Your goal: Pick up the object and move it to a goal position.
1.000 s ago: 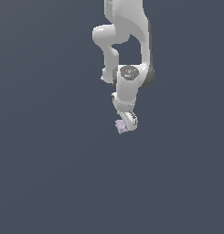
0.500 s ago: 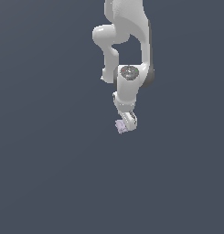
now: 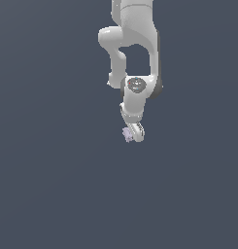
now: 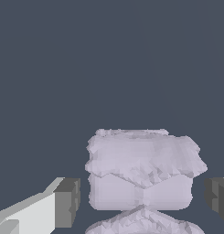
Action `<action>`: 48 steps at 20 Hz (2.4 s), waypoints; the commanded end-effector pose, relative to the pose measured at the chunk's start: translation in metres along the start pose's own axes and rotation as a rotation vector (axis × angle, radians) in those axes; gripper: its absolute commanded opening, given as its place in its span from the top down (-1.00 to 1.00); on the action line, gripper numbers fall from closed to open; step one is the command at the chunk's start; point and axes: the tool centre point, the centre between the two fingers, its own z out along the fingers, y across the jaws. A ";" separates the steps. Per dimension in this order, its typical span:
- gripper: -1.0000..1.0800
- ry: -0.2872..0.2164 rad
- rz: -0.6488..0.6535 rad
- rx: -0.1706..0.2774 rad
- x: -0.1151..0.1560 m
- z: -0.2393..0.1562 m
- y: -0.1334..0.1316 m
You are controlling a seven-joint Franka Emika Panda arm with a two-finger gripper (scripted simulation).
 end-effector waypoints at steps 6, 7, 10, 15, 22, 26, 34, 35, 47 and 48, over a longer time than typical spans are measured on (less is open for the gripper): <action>-0.92 0.000 0.001 0.000 0.000 0.019 0.000; -0.92 0.000 0.001 0.000 0.000 0.020 0.000; 1.00 0.000 0.001 0.000 0.000 0.020 0.000; 1.00 0.000 0.001 0.000 0.000 0.020 0.000; 1.00 0.000 0.002 0.003 0.003 0.016 -0.003; 1.00 0.001 0.002 0.002 0.012 0.007 -0.009; 1.00 0.001 0.002 0.002 0.047 -0.027 -0.033; 1.00 0.002 0.002 0.001 0.053 -0.032 -0.037; 1.00 0.002 0.001 0.001 0.123 -0.098 -0.086; 1.00 0.002 0.001 0.001 0.128 -0.102 -0.090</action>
